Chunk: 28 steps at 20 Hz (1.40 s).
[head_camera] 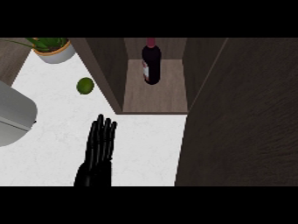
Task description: Pick up the wine, place it into the cabinet and close the cabinet
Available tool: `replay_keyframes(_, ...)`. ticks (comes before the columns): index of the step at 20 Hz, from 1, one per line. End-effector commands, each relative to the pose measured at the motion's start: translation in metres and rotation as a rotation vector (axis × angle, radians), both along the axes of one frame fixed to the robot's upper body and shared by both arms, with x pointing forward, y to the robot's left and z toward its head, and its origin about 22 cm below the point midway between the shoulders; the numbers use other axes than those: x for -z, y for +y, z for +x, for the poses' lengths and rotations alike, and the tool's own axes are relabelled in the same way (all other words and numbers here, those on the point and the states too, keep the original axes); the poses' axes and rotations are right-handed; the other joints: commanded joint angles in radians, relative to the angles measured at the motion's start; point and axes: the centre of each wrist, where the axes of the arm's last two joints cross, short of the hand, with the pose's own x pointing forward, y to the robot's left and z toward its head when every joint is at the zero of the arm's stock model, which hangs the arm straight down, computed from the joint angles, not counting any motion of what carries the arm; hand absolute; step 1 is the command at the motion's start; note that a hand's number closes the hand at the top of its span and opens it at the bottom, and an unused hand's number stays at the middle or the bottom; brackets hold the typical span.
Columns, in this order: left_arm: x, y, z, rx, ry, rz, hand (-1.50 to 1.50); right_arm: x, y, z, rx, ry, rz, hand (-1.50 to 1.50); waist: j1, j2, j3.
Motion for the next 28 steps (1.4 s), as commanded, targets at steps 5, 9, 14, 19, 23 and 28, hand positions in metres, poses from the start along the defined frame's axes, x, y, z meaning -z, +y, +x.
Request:
replay_keyframes(5,-0.018,0.051,-0.017,0.082,-0.013,0.011,-1.5,-0.009,-0.002,-0.019,-0.139,-0.01,-0.033,1.5,0.0,0.001,0.0)
replay_keyframes(9,-0.023,0.06,-0.032,0.085,-0.027,0.035,-1.5,-0.005,-0.002,-0.015,-0.162,-0.007,-0.052,1.5,0.001,0.001,0.0)
replay_keyframes(14,-0.02,0.09,-0.034,0.047,-0.025,0.015,-1.5,-0.002,0.012,-0.039,-0.285,0.139,0.057,1.5,0.002,-0.004,-0.001)
replay_keyframes(19,-0.019,0.12,-0.018,0.028,-0.049,0.013,-1.5,0.007,0.023,-0.036,-0.334,0.195,0.066,1.5,-0.003,0.001,-0.001)
replay_keyframes(23,-0.032,0.146,-0.019,-0.017,-0.048,0.018,-1.5,0.004,0.044,-0.043,-0.467,0.138,-0.014,1.5,0.002,-0.002,-0.001)
replay_keyframes(28,-0.052,0.163,-0.018,-0.033,-0.053,0.013,-1.5,-0.001,0.059,-0.057,-0.547,0.13,-0.03,1.5,-0.003,-0.003,-0.001)
